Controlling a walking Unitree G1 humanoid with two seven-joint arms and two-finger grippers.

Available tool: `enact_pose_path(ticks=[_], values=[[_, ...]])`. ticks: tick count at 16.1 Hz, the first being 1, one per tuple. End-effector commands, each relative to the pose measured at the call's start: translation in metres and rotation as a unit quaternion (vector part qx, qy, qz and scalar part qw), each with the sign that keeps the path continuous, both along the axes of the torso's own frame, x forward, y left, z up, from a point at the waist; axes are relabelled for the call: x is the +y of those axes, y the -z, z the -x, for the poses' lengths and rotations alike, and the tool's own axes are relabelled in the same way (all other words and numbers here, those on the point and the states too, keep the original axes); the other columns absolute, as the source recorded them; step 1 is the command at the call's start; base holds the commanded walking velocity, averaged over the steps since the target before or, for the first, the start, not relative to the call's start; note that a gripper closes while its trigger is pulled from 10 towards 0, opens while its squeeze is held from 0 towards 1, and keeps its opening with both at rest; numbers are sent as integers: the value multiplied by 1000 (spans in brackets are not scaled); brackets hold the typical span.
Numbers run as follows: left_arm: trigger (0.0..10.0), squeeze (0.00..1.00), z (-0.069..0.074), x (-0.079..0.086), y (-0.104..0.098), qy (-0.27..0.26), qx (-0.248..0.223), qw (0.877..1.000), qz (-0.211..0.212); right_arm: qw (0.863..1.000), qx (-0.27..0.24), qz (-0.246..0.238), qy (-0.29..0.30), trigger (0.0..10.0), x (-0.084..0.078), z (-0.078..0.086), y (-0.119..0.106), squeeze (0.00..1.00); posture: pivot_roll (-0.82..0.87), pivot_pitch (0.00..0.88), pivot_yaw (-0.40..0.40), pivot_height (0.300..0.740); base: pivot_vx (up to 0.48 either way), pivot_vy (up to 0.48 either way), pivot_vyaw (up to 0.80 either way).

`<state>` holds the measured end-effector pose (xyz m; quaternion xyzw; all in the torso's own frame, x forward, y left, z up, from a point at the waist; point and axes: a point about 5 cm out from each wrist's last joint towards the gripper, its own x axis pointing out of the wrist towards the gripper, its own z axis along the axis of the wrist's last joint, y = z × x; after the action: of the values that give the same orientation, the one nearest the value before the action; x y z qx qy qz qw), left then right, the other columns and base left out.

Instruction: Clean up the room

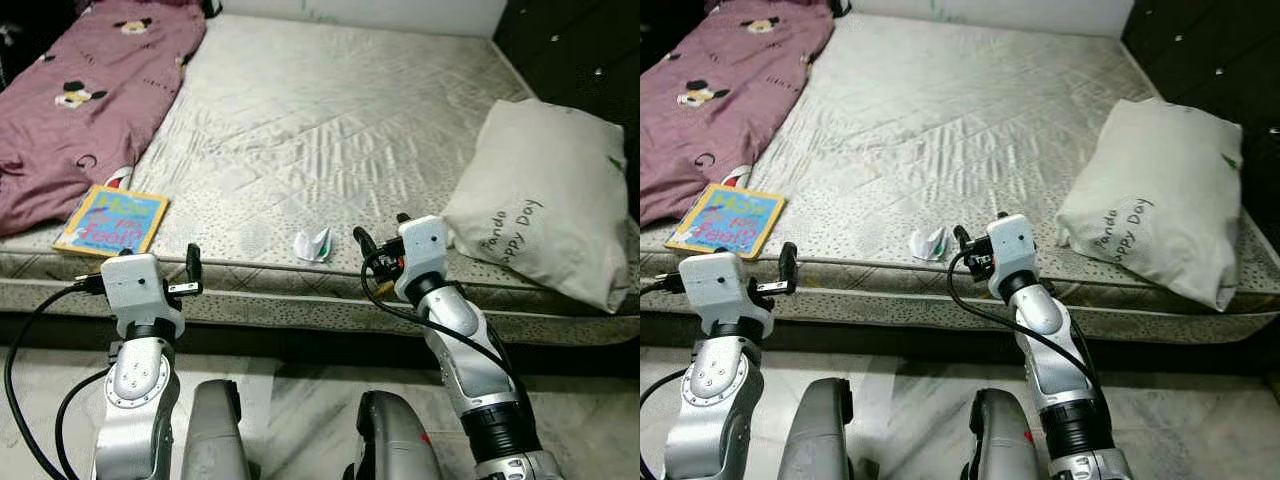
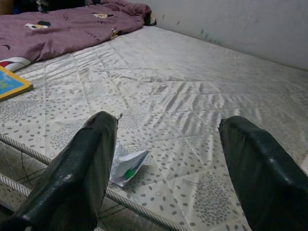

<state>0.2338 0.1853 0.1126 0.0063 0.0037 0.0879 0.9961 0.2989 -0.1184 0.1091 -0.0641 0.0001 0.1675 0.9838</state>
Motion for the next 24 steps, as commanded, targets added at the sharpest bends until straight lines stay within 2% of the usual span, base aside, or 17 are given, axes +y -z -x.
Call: enact_pose_path(ticks=[1,4,11,17,18,20,24], values=[[10000,0,0,-2,0,10,-1,1000,1,1000,-4,8,-3,10000,-2,0,-1,0,-6,0,-80,607,319,0,0],[10000,0,0,-2,0,14,0,1000,1,1000,-5,5,0,10000,-2,0,-1,0,-7,0,-78,607,363,0,792],[10000,0,-1,-2,0,16,1,1000,1,1000,1,-4,5,10000,-3,-2,0,0,-9,0,-77,607,435,0,0],[10000,0,-1,-1,4,-1,14,1000,-4,1000,13,-2,11,10000,-4,-2,3,0,-5,0,-79,607,0,0,0],[10000,0,-1,-1,4,-1,13,1000,-4,1000,14,-2,11,10000,-5,-2,3,0,-5,0,-79,603,0,0,0],[10000,0,6,-2,2,-9,15,1000,0,1000,17,-8,1,10000,-4,5,4,0,3,0,-81,568,0,0,0],[10000,0,13,-4,2,1,30,1000,10,998,57,17,-28,10000,1,8,14,0,11,0,-82,528,0,0,0]])
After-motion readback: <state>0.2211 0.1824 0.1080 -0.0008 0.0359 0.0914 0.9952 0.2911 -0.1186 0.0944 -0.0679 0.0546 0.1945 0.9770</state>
